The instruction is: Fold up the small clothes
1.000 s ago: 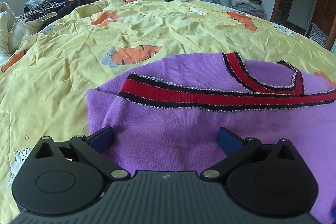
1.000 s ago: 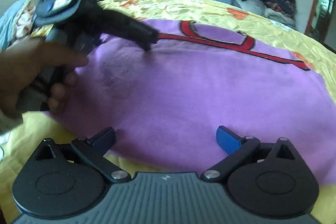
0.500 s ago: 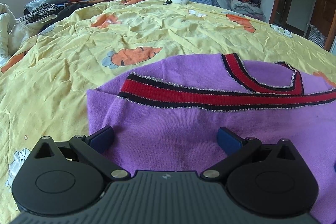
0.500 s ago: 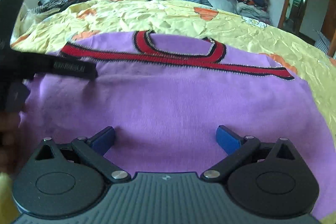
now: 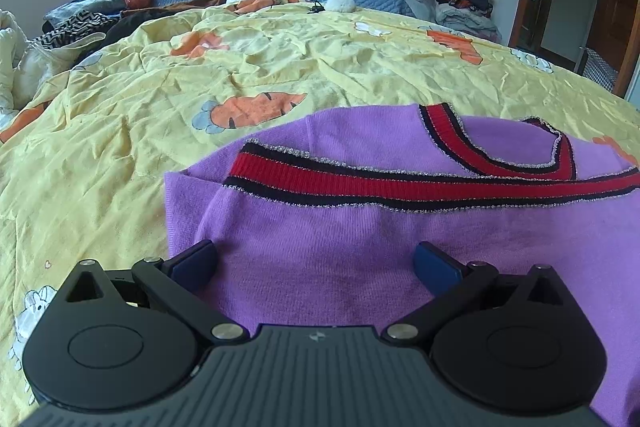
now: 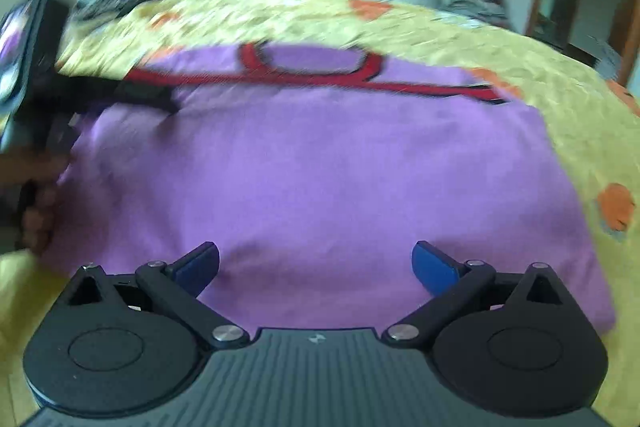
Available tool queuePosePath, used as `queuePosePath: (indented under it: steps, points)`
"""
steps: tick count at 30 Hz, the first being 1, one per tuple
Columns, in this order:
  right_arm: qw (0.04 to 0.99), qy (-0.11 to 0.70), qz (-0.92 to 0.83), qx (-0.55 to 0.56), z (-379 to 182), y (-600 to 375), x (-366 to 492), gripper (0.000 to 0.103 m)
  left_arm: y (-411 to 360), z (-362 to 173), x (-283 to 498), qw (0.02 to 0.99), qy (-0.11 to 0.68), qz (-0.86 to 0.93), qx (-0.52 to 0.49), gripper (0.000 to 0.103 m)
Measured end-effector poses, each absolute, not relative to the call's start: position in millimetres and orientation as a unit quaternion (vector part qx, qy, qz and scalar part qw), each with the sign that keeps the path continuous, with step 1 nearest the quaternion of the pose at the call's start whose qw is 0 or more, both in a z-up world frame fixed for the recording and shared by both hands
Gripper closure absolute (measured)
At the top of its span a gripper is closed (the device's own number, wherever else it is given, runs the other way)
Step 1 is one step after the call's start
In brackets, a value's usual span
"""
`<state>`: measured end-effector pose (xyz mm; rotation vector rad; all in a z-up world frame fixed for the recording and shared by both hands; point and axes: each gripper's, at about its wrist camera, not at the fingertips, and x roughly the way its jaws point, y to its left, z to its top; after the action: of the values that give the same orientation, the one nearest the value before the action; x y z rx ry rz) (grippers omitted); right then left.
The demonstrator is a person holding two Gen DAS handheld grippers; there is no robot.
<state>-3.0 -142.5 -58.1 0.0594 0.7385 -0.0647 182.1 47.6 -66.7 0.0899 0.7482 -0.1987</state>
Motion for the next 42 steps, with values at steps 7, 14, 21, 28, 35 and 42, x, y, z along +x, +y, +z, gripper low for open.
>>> queuePosePath:
  steps: [7, 14, 21, 28, 35, 42]
  points:
    - [0.928, 0.363, -0.081, 0.028, -73.5, -177.1, 15.7, 0.0, 48.8, -67.1, 182.0, 0.924, 0.365, -0.101, 0.045, 0.0]
    - [0.926, 0.366, -0.084, 0.038, -70.6, -179.4, 4.4, 0.0, 48.2, -67.1, 182.1, 0.925, 0.365, -0.1, 0.045, 0.0]
    - [0.927, 0.372, -0.033, 0.022, -63.9, -130.3, 2.6, 0.0, 48.2, -66.7, 182.0, 0.924, 0.365, -0.102, 0.046, 0.0]
    - [0.932, 0.363, 0.008, -0.01, -56.9, -79.0, 16.2, 0.0, 60.4, -60.2, 184.4, 0.916, 0.381, -0.115, 0.043, 0.0]
    - [0.932, 0.358, 0.059, -0.023, -62.4, -41.2, 12.4, 0.0, 120.2, -50.0, 188.7, 0.912, 0.39, -0.125, 0.006, 0.0]
    - [0.936, 0.329, 0.107, -0.069, -63.8, -0.9, 0.2, 0.0, 201.2, -60.1, 228.7, 0.835, 0.441, -0.266, -0.195, 0.0]
